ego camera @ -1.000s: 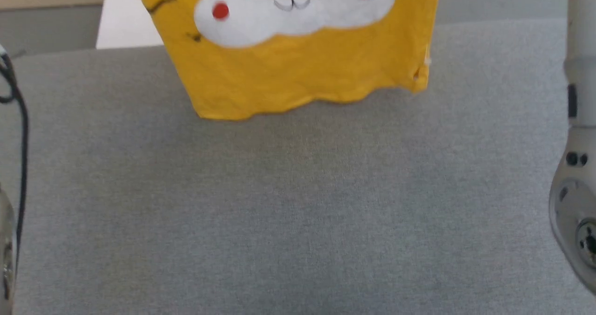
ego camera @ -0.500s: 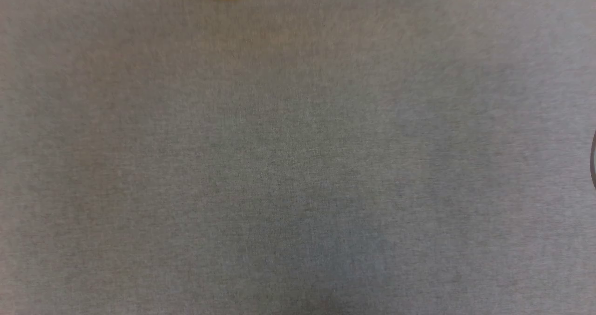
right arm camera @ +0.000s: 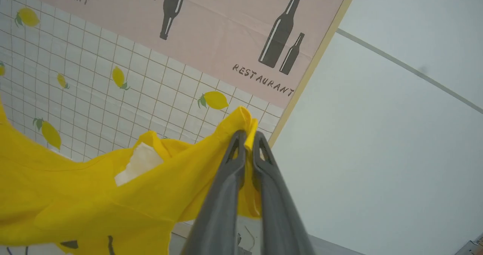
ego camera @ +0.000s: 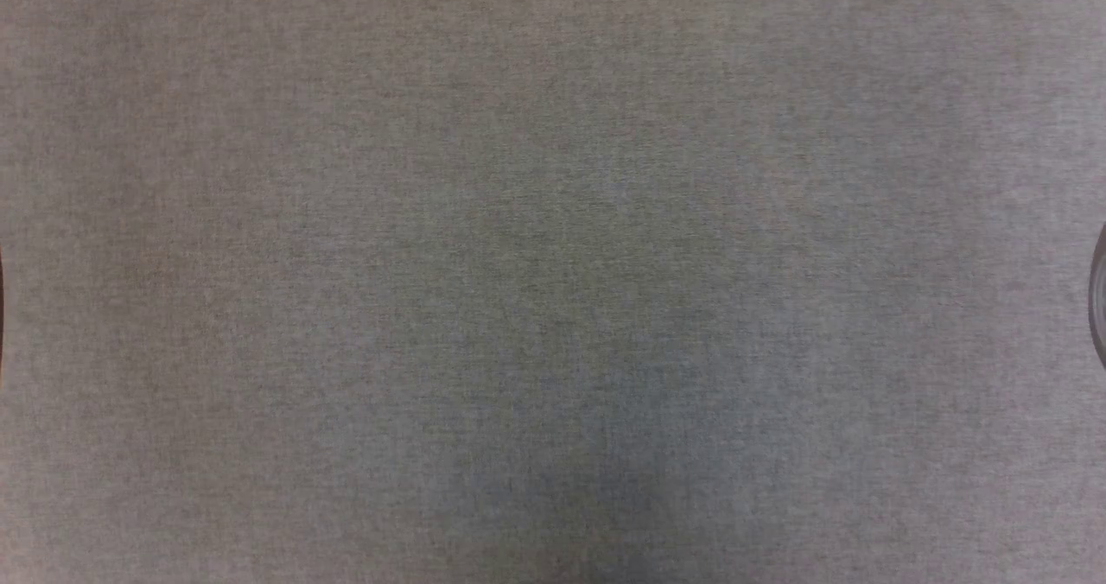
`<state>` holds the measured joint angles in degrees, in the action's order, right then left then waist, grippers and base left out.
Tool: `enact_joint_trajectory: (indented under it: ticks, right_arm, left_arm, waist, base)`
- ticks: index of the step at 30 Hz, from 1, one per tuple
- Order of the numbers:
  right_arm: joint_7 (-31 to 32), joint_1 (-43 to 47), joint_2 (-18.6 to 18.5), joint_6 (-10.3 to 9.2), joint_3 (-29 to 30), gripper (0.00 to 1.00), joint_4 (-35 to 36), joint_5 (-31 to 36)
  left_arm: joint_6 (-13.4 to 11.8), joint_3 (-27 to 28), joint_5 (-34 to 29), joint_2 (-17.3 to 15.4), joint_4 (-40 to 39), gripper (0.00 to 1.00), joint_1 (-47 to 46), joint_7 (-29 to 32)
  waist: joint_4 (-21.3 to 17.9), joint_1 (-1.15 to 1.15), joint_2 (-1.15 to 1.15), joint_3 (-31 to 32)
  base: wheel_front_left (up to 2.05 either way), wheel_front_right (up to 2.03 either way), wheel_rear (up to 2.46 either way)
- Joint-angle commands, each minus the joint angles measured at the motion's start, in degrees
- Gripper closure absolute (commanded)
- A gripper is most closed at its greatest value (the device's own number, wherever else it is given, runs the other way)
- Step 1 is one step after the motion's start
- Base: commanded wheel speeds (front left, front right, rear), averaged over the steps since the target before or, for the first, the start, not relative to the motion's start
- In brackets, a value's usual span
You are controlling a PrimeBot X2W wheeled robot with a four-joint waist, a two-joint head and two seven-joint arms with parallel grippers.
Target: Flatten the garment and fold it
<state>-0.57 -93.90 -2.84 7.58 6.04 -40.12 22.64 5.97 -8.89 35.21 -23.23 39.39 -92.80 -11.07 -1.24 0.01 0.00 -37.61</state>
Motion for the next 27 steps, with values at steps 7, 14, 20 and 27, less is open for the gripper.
enact_joint_trajectory:
  ticks: [7,14,20,27]
  right_arm:
    - [-0.9,5.3,0.0,-0.09,-4.1,1.0,0.4,-4.0]
    - [1.4,16.3,-0.2,-0.09,-6.2,1.0,6.4,-13.9]
    - [8.0,31.1,-2.2,-0.09,-6.4,1.0,20.7,-22.1]
    - [16.2,52.9,-1.9,-0.09,-4.6,1.0,39.1,-30.5]
  left_arm:
    - [1.4,-1.6,7.3,-0.4,-0.9,1.0,5.4,0.9]
    - [1.5,-6.0,17.8,-6.3,-13.8,1.0,20.5,4.7]
    - [1.5,-4.9,23.9,-11.6,-24.1,1.0,35.8,6.5]
    - [-0.7,-5.4,24.5,-16.1,-36.9,1.0,55.6,7.2]
  waist:
    - [1.5,-0.01,0.0,1.3]
    - [2.6,-0.01,0.0,3.9]
    - [2.2,-0.01,0.0,6.5]
    - [1.4,-0.01,0.0,11.5]
  base:
    - [0.0,0.0,0.0]
    - [0.0,0.0,0.0]
    - [0.0,0.0,0.0]
    - [0.0,0.0,0.0]
